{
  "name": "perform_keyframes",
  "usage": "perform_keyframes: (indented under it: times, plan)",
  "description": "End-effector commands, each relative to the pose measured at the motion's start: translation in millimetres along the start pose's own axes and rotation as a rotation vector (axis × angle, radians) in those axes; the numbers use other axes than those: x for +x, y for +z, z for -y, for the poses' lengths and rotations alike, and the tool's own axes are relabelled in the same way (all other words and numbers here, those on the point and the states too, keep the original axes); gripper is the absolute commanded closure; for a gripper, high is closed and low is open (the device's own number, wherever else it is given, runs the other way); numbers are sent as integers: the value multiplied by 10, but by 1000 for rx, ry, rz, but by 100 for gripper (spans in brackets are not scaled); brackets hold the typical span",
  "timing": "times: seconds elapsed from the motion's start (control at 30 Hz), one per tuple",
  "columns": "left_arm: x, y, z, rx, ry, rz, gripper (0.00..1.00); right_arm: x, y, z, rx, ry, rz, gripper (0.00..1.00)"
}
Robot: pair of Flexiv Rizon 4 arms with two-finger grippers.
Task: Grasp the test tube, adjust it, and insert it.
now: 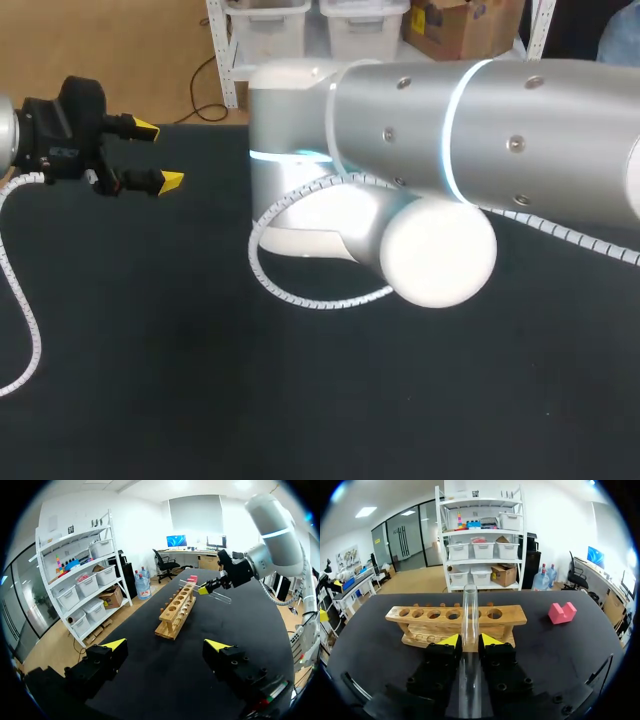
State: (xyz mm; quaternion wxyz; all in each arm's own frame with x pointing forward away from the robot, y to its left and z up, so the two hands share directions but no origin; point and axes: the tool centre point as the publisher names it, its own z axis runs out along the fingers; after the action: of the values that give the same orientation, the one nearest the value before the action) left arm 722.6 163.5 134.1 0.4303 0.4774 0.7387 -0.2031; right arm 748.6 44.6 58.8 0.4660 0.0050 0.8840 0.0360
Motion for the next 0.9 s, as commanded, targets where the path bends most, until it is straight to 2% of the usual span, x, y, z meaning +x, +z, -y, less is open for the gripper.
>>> perform_keyframes:
  times: [0.03,0.9]
  plan:
    - [24,3,5,-4,3,9,0,-21,34,-10,4,-1,-14,100]
    - [24,3,5,-4,3,9,0,72,94,-36,-18,-6,-59,100]
